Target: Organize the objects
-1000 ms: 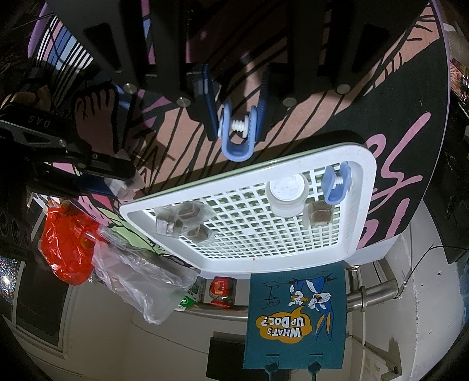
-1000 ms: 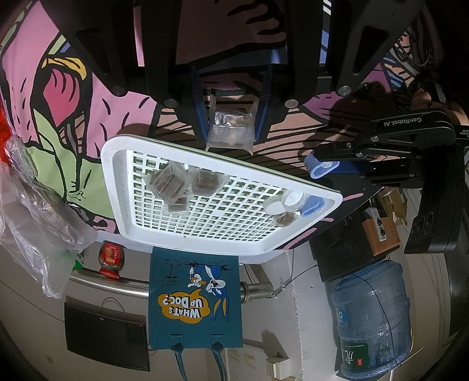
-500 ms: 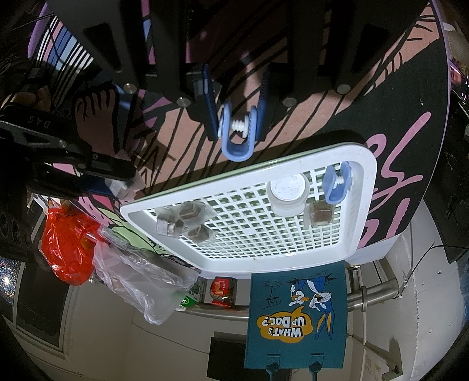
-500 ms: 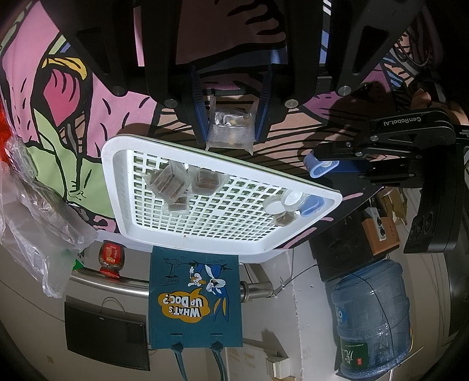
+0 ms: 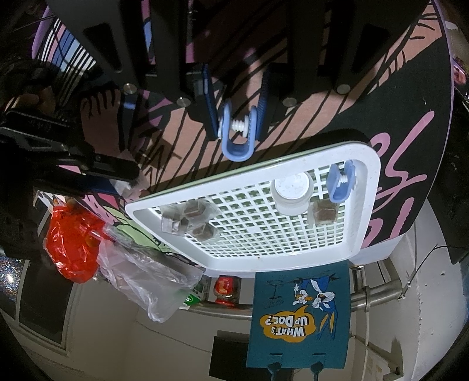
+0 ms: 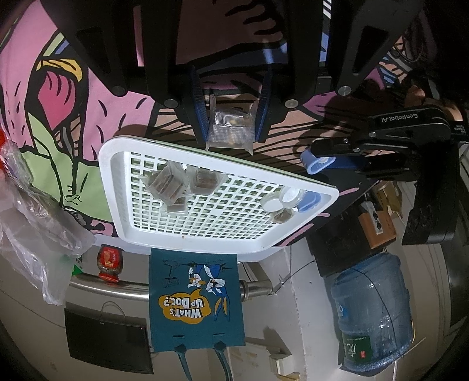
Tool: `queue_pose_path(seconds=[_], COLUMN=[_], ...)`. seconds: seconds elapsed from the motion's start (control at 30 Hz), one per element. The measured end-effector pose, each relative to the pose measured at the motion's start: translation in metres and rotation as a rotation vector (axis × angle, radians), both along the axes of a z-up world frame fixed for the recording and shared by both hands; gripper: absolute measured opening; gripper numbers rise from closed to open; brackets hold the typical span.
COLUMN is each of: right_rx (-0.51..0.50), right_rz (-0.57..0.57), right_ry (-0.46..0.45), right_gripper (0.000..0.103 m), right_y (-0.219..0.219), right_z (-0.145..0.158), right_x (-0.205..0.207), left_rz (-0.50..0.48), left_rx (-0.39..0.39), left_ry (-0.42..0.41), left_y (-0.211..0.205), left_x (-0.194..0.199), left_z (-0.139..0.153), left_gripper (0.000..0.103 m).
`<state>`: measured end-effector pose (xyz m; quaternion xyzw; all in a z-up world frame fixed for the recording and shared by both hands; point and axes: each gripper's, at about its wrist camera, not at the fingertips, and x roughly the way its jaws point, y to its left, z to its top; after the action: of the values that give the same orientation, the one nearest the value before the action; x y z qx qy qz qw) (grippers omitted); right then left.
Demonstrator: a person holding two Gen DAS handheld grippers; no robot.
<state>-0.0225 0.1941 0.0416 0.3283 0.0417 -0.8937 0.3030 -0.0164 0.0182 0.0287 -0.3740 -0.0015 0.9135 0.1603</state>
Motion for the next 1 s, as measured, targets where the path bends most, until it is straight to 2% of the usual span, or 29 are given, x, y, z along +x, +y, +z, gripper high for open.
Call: queue_pose_path(seconds=[0.2, 0.37, 0.5, 0.77, 1.0], right_rx=[-0.059, -0.094, -0.134, -0.245, -0.238], right_rz=[-0.001, -0.059, -0.105, -0.140, -0.154], right_ry=[-0.005, -0.008, -0.020, -0.020, -0.060], right_gripper=[0.031, 0.031, 0.031, 0.031, 0.031], right_y=[0.008, 0.022, 0.037, 0.053, 0.033], right_z=[0.006, 0.011, 0.019, 0.056, 0.047], right_x=[-0.003, -0.014, -0.025, -0.058, -0.094], left_rz=[0.022, 0.097, 0.136, 0.175, 0.200], left_rx=[0.036, 0.055, 0.090, 0.057, 0.052], left_ry=[0.028, 0.061, 0.045, 0.107, 0.052], left_y=[-0.011, -0.030, -0.043, -0.053, -0.054], left_x=[0.000, -0.004, -0.012, -0.033, -0.070], left_z=[0.009, 0.018, 0.025, 0.053, 0.037], left_gripper=[0.025, 0.025, 0.025, 0.025, 0.025])
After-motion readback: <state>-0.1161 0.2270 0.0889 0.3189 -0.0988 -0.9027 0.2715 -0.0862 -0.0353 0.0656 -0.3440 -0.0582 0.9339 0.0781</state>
